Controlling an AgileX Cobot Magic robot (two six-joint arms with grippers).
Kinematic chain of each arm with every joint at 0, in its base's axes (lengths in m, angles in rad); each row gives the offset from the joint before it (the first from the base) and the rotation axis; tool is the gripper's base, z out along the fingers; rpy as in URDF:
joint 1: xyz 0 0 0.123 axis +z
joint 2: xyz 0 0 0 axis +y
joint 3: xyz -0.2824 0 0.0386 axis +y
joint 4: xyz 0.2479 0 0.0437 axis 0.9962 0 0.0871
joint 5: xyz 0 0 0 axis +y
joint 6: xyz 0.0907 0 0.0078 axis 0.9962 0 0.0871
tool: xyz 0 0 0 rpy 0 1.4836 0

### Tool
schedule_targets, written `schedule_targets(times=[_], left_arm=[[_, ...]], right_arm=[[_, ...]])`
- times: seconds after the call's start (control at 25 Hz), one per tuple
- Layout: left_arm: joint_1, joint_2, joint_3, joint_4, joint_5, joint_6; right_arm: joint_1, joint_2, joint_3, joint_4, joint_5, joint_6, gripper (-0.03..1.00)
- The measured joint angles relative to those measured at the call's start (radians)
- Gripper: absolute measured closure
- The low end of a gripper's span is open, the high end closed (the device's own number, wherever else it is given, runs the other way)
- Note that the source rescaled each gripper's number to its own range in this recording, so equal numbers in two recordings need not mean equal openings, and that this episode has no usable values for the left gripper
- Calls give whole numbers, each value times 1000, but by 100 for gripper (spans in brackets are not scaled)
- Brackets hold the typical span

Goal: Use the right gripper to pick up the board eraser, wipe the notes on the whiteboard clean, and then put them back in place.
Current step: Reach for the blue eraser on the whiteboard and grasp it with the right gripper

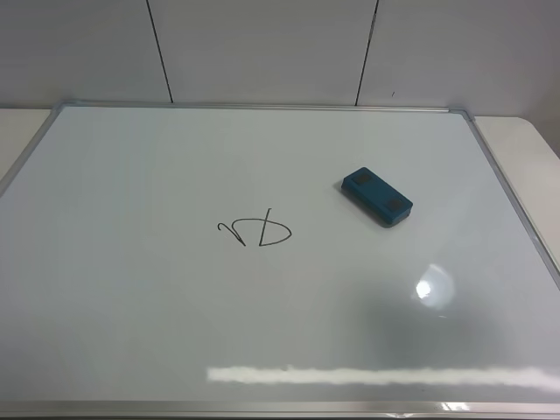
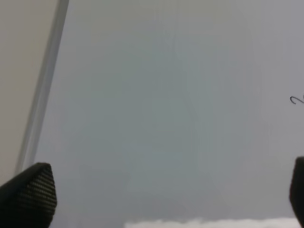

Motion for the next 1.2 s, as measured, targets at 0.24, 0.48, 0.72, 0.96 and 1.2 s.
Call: schedule_targets(times=[0.24,0.48,0.72,0.96,1.2], left_arm=[[0,0,0,0,0,0],[0,0,0,0,0,0],[0,0,0,0,0,0],[0,0,0,0,0,0],[0,0,0,0,0,0]], right_arm=[[0,213,-65,7,0,-1,1],[6,434,-154,11,-6,-3,1],[102,636,-245,-25,-23,-9,1],[183,843,-328,-59,-30,-32,1],[249,1049,-432,-52,-56,-115,1]])
